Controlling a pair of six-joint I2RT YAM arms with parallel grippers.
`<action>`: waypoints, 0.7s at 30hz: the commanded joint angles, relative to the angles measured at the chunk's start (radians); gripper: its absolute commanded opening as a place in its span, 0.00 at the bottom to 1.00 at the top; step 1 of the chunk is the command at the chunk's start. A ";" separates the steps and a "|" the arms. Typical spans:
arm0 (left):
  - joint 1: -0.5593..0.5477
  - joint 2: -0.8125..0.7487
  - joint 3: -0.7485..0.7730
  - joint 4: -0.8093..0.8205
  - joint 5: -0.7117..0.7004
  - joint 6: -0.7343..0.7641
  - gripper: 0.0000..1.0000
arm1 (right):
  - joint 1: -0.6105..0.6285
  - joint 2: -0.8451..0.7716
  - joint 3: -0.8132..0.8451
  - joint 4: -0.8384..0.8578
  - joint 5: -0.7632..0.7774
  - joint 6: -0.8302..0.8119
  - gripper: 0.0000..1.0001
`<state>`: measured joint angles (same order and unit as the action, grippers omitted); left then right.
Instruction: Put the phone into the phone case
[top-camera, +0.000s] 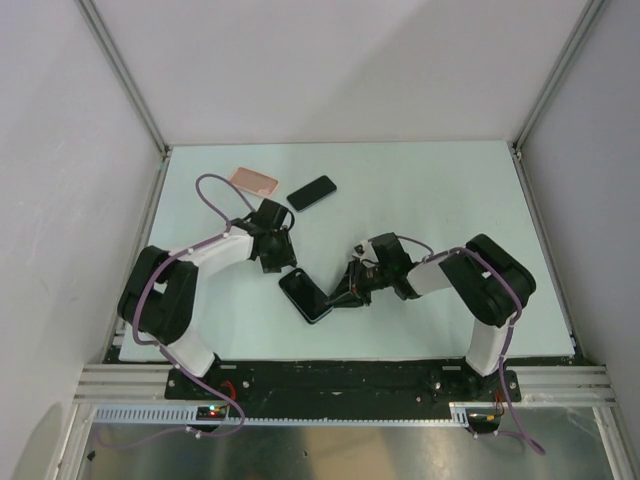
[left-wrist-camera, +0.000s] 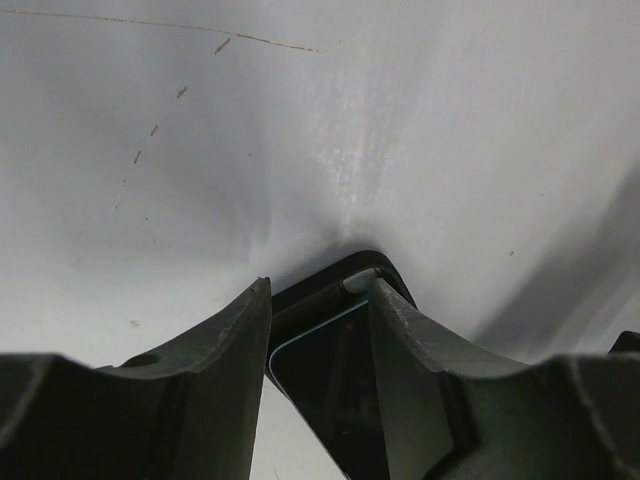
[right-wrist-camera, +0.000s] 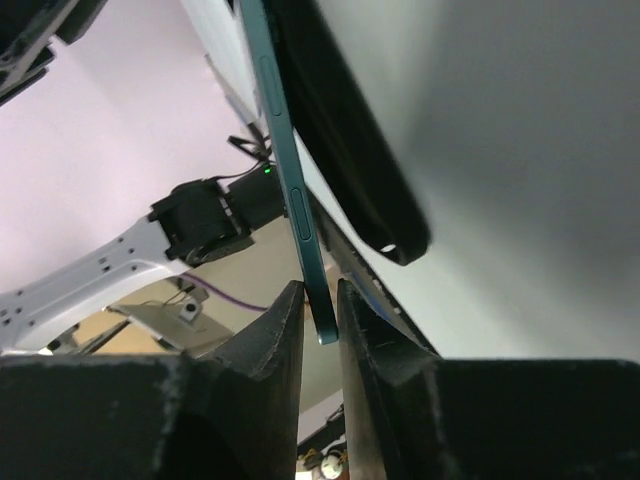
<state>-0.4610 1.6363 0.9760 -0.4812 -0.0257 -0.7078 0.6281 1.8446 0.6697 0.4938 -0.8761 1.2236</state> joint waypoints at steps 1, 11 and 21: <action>-0.007 -0.004 0.005 0.019 0.003 -0.003 0.48 | -0.005 -0.046 0.038 -0.205 0.112 -0.099 0.27; -0.007 0.002 0.015 0.018 0.007 -0.002 0.48 | -0.024 -0.100 0.041 -0.321 0.136 -0.166 0.53; -0.007 -0.018 0.023 0.017 0.012 0.016 0.48 | -0.003 -0.249 0.056 -0.526 0.284 -0.295 0.63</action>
<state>-0.4610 1.6363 0.9760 -0.4808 -0.0196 -0.7071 0.5922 1.6775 0.6937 0.0784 -0.6853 1.0103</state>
